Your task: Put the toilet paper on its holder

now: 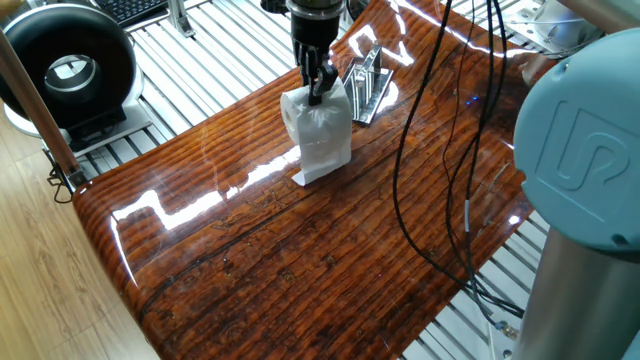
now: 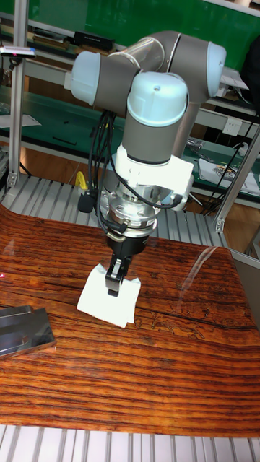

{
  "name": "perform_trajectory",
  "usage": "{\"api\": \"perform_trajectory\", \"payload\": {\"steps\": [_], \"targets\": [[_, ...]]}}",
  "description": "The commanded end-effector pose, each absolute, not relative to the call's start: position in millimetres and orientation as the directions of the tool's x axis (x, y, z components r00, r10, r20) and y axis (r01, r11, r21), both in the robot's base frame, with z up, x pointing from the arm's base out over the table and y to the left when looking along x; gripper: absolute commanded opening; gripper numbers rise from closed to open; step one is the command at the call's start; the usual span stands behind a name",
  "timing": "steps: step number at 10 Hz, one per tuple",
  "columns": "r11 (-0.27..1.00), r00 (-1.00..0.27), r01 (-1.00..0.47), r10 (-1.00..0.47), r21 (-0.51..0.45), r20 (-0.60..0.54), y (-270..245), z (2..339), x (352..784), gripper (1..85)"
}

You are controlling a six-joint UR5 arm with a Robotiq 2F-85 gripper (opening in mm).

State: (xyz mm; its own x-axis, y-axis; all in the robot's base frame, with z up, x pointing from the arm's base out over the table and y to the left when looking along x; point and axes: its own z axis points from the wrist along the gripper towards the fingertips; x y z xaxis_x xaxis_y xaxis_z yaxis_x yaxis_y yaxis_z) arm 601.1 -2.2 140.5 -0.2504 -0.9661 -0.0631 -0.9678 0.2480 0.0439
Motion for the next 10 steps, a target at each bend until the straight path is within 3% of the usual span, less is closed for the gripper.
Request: {"api": "perform_trajectory", "payload": {"steps": [1, 10], "targets": [[0.174, -0.175, -0.985, -0.981, 0.017, -0.084, -2, 145, 605, 1.0], [0.019, -0.007, -0.996, -0.992, -0.092, -0.126, -1, 142, 620, 1.0]]}}
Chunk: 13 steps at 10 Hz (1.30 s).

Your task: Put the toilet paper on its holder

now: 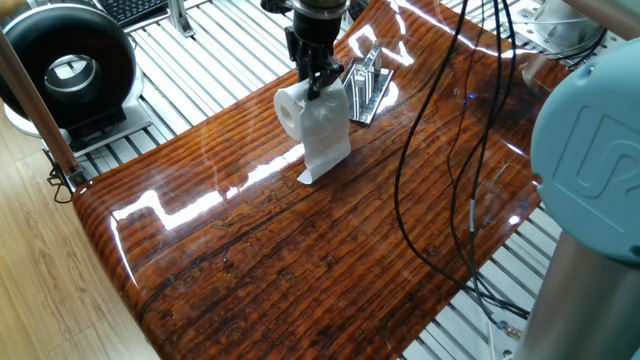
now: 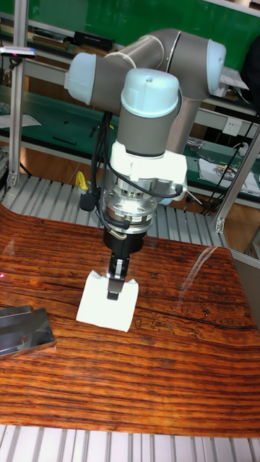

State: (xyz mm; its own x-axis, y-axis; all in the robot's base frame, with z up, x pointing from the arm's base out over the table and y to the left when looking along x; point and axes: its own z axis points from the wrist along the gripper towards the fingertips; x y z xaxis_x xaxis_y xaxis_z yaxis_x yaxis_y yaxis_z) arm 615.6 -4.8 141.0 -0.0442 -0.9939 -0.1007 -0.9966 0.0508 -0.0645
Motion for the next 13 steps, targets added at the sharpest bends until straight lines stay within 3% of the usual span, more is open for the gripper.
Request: {"api": "perform_trajectory", "payload": {"steps": [1, 10, 13], "targets": [[0.016, -0.004, -0.995, -0.992, -0.094, -0.125, -2, 142, 619, 1.0], [0.048, -0.036, -0.993, -0.993, -0.107, -0.116, -16, 130, 613, 1.0], [0.087, -0.079, -0.994, -0.99, -0.069, -0.121, -15, 130, 605, 1.0]]}}
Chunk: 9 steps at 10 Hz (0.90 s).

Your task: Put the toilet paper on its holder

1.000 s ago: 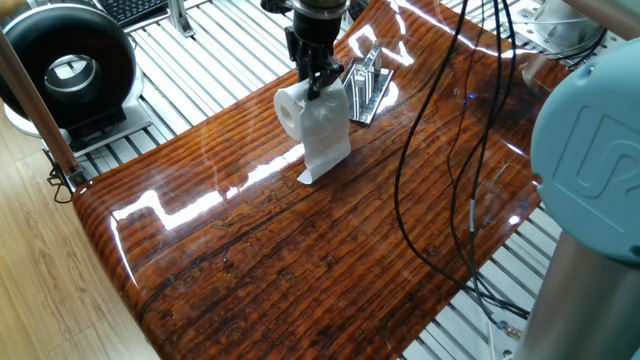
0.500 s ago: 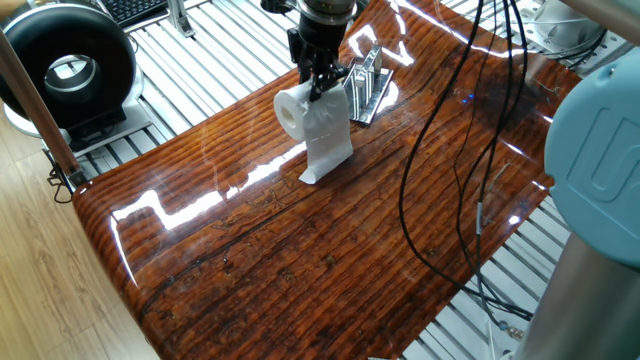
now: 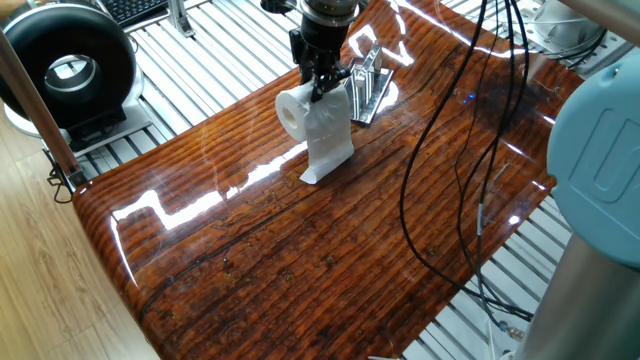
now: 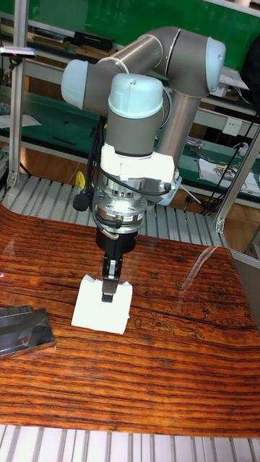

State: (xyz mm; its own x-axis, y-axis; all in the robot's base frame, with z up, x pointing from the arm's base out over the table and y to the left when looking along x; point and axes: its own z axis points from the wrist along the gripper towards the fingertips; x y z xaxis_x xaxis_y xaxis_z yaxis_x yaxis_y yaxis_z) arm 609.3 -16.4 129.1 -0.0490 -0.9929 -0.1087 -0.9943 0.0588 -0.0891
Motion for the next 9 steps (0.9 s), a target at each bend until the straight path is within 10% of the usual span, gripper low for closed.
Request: {"api": "perform_trajectory", "payload": {"steps": [1, 9], "targets": [[0.101, -0.094, -0.993, -0.989, -0.059, -0.115, -17, 129, 602, 1.0], [0.227, -0.226, -0.97, -0.974, -0.088, -0.022, -44, 128, 608, 1.0]]}}
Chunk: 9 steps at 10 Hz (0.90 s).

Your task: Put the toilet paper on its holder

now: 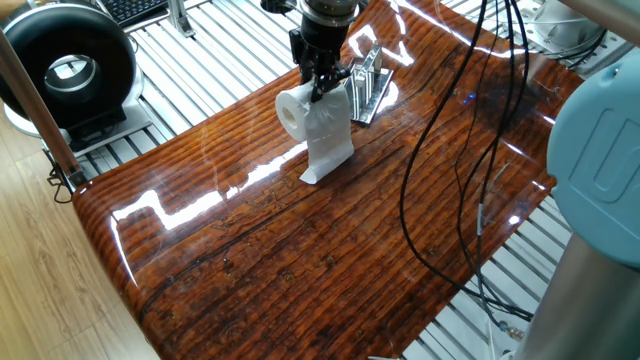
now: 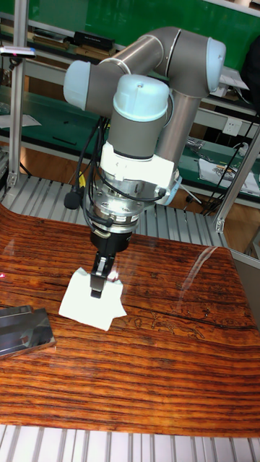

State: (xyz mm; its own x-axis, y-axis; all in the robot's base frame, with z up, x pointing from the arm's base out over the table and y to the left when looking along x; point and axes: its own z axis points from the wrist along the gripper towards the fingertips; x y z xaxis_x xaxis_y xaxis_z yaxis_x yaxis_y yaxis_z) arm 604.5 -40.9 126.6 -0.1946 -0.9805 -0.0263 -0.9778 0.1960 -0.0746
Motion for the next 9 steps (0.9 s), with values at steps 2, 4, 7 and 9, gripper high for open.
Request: {"api": "perform_trajectory", "payload": {"steps": [2, 4, 7, 9], "targets": [[0.224, -0.222, -0.97, -0.975, -0.093, -0.031, -42, 128, 609, 1.0], [0.213, -0.21, -0.973, -0.977, -0.091, -0.04, -42, 128, 611, 1.0], [0.182, -0.177, -0.98, -0.982, -0.085, -0.068, -44, 127, 618, 1.0], [0.171, -0.165, -0.981, -0.983, -0.089, -0.077, -44, 123, 620, 1.0]]}}
